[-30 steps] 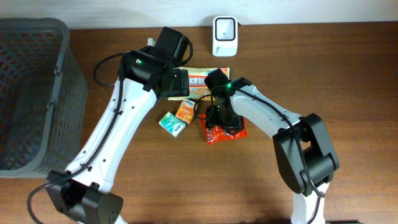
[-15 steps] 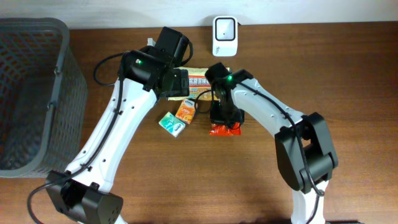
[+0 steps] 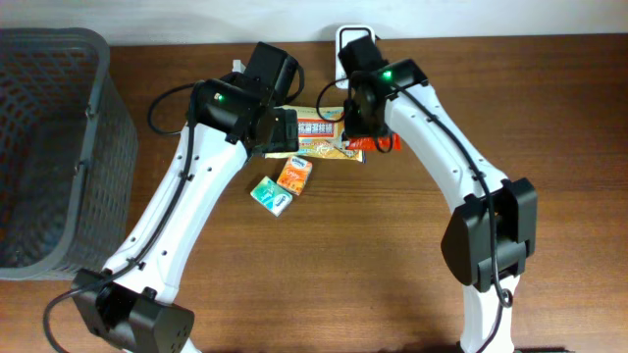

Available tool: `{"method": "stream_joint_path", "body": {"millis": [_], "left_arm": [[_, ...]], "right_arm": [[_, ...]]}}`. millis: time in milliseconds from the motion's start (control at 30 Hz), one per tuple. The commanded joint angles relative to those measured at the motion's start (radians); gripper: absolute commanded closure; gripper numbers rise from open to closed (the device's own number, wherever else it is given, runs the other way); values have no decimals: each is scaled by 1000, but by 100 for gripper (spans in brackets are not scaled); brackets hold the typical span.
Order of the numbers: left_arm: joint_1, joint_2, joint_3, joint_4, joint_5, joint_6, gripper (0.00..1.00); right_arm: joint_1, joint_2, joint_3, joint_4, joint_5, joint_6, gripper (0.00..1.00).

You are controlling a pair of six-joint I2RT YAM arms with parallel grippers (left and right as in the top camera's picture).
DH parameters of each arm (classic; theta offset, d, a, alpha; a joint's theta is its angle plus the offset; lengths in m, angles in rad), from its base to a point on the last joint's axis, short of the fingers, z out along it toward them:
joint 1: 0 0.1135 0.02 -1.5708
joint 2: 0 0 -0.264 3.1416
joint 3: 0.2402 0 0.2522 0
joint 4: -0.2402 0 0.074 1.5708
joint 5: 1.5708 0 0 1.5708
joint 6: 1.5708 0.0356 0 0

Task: Scan the item barcode
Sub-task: 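Lift the red bag to the white scanner and hold it there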

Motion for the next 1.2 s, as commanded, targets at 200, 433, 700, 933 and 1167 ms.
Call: {"method": "stream_joint_path", "body": {"millis": [200, 433, 700, 933, 1167], "left_arm": [[7, 5, -2, 4, 0, 2, 0], [7, 5, -2, 6, 0, 2, 1], [7, 5, -2, 6, 0, 2, 1], [7, 5, -2, 6, 0, 2, 1], [6, 5, -2, 6, 0, 2, 0]], "right_arm": [[-21, 0, 37, 427, 32, -169, 96], [-25, 52, 37, 703, 32, -169, 96], [-33, 165, 37, 915, 32, -169, 96], [-40, 193, 37, 990, 32, -169, 96], [-58, 187, 37, 997, 32, -214, 96]]}}
